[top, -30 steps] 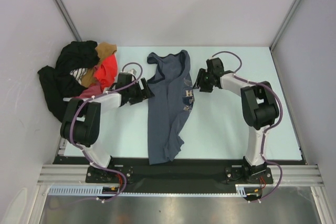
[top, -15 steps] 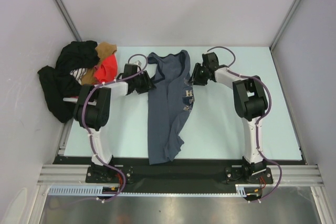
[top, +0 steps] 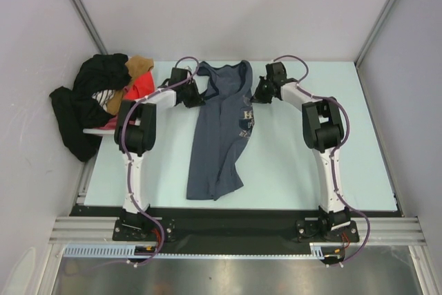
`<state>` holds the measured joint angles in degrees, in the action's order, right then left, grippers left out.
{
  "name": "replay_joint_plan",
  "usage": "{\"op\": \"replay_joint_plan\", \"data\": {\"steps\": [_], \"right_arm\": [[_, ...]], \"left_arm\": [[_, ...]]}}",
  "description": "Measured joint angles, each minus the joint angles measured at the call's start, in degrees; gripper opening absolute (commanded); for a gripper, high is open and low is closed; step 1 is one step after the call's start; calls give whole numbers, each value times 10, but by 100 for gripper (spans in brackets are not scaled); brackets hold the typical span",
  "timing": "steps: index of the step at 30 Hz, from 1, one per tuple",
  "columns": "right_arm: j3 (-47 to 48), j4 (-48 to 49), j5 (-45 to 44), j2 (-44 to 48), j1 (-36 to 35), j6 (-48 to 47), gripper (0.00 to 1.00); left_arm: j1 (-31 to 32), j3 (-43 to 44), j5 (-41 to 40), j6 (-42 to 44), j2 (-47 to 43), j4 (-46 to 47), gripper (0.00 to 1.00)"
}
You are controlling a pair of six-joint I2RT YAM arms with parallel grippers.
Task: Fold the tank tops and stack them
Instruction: Fold the tank top
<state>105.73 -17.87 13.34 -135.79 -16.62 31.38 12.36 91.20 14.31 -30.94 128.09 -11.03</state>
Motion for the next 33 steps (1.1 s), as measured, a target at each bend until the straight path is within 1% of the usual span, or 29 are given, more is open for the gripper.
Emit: {"op": "replay_joint_plan", "data": {"steps": [1,2,3,4,5,6,7,9,10,12,13,14,16,17,18,20,21,22,25,27,29,33], "right_arm": [[10,-2,0,-7,4,2,0],[24,-6,0,-14,9,4,2],[37,-8,1,-22,14,7,10],[50,-13,2,-30,19,11,28],[63,-16,9,-36,23,16,35],[72,-16,11,-38,25,16,40],[76,-16,8,-39,28,16,47],[70,-14,7,-34,33,11,52],[60,-8,9,-28,34,10,56],[18,-1,9,2,32,5,54],[-13,-5,8,24,30,1,43],[-39,-7,6,44,27,-2,39],[-113,-7,-3,104,16,-10,35],[-156,-4,-7,141,8,-15,35],[-196,-8,-14,181,3,-18,35],[-268,-6,-31,252,-30,-25,38],[-306,-7,-41,294,-51,-27,40],[-341,-6,-49,332,-74,-28,43],[-437,9,-72,426,-150,-23,47],[-494,18,-82,468,-202,-12,50],[-542,19,-92,495,-238,0,53],[-596,15,-128,519,-290,18,51]], "left_arm": [[-2,22,-2,1,12,-8,1],[-3,41,-3,1,22,-17,1],[-5,64,-6,2,34,-30,6],[-8,85,-8,6,45,-40,13],[-10,100,-9,7,53,-49,20],[-12,106,-11,9,56,-54,38],[-14,105,-12,13,54,-55,50],[-17,74,-23,11,31,-30,69],[-19,43,-26,11,10,-18,73],[-23,-29,-38,9,-40,2,79],[-26,-62,-41,9,-64,2,80],[-28,-89,-43,9,-85,2,80],[-33,-142,-51,9,-129,5,80],[-35,-169,-52,9,-153,9,80],[-37,-197,-50,8,-180,17,80],[-37,-248,-42,3,-232,30,80],[-35,-279,-36,-2,-262,45,81],[-32,-307,-31,-5,-292,53,81],[-13,-395,-21,-13,-381,85,82],[0,-447,-11,-23,-431,104,82],[15,-506,8,-35,-487,122,82],[59,-610,20,-52,-607,121,84]]}}
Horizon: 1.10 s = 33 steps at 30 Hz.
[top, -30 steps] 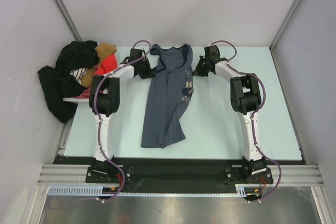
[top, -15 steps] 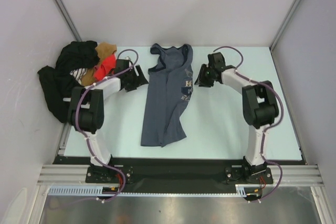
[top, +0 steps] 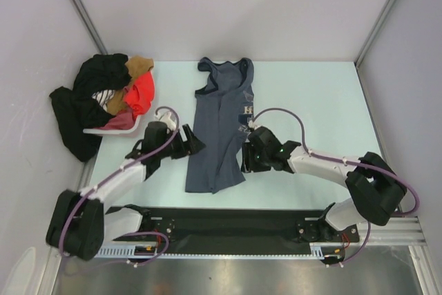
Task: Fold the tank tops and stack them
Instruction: Fold the tank top
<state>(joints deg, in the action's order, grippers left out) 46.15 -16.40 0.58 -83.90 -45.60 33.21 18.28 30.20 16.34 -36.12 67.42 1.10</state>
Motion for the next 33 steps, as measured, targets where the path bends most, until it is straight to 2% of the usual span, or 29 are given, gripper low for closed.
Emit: {"op": "replay_joint_plan", "data": {"steps": [4,10,14,16,18,19,22,26,29,33], "right_arm": [[-24,12,-17,2,-38,15,43],[-37,26,-30,-23,-71,26,40],[-23,44,-42,-43,-87,33,40],[-16,44,-52,-50,-94,35,36],[-13,43,-60,-54,-97,37,26],[-11,41,-64,-56,-99,38,16],[-7,25,-85,-58,-107,50,4],[-7,-13,-127,-45,-129,92,0],[-36,-51,-151,0,-151,149,0],[-89,-99,-169,63,-180,229,0]], "left_arm": [[22,-58,6,-9,-113,-21,85],[22,-86,-8,-10,-226,-68,86],[22,-88,-15,-8,-236,-94,86],[22,-88,-17,-7,-236,-106,86],[22,-89,-20,-7,-236,-116,86],[22,-89,-21,-8,-236,-119,86],[22,-99,-22,-11,-240,-121,86],[22,-114,-28,-17,-238,-135,87],[31,-121,-32,-28,-223,-144,86],[74,-128,-42,-44,-206,-158,86]]}}
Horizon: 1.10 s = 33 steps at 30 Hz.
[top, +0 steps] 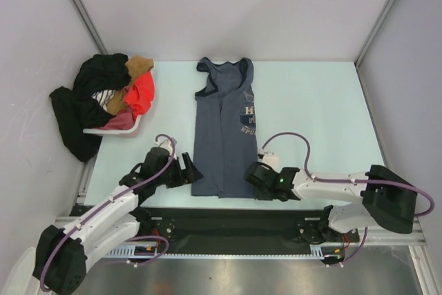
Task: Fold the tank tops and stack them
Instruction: Fold the tank top
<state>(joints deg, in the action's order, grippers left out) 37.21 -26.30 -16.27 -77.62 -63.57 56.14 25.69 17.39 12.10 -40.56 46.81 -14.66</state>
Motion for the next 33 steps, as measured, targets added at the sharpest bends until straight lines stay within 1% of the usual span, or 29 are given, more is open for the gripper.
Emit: {"op": "replay_joint_plan", "data": {"steps": [4,7,8,10,13,14,18,19,21,22,25,26,29,33], "right_arm": [[-33,-11,-11,38,-12,65,0],[-47,-13,-14,55,-15,92,0],[-48,-13,-14,57,-16,96,1],[-49,-14,-15,58,-16,103,1],[-49,-15,-16,58,-16,107,2],[-49,-15,-16,58,-16,109,2],[-49,-15,-18,58,-17,110,2],[-49,-16,-18,58,-17,111,2],[-49,-16,-19,58,-17,112,1],[-49,-17,-19,58,-17,112,1],[-49,-18,-20,59,-17,111,0],[-49,-18,-21,59,-18,110,0],[-49,-22,-24,62,-19,99,0],[-36,-53,-29,69,-20,86,0]], "left_arm": [[44,-11,-21,-20,-19,-19,86],[56,-22,-32,-34,-44,-35,81],[60,-26,-34,-39,-49,-37,79],[74,-32,-39,-47,-52,-40,79],[103,-35,-43,-63,-46,-38,73],[112,-36,-42,-68,-41,-36,70],[152,-36,-42,-88,-22,-25,65],[160,-36,-43,-92,-19,-24,62],[170,-36,-48,-101,-18,-26,51],[175,-36,-55,-103,-16,-29,36],[186,-36,-75,-110,-3,-42,7],[188,-35,-76,-110,5,-43,3],[200,-24,-86,-106,13,-51,0],[218,-5,-109,-104,-4,-92,0]]}}
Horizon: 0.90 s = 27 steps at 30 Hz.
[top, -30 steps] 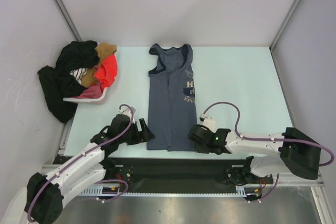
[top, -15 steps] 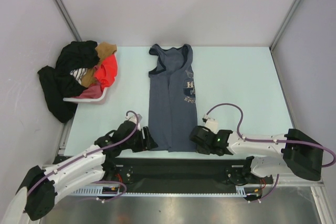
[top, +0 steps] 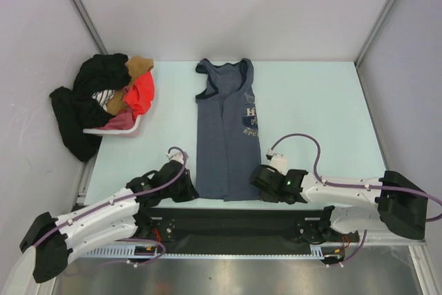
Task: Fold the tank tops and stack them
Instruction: Fold the tank top
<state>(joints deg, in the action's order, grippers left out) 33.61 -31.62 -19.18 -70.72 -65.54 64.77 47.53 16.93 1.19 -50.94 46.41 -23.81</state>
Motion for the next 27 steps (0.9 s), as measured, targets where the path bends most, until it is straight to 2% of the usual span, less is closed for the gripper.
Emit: {"op": "replay_joint_plan", "data": {"steps": [9,15,20,27], "right_arm": [[76,-52,-15,46,11,-67,4],[130,-51,2,41,98,-144,5],[176,-41,38,-2,173,-211,5],[276,-33,68,-98,231,-276,6]], "left_arm": [[0,71,-11,10,15,-30,0],[-3,124,-27,30,65,-38,0],[-36,187,-31,61,113,-30,0],[-104,259,-32,107,192,-15,0]]}}
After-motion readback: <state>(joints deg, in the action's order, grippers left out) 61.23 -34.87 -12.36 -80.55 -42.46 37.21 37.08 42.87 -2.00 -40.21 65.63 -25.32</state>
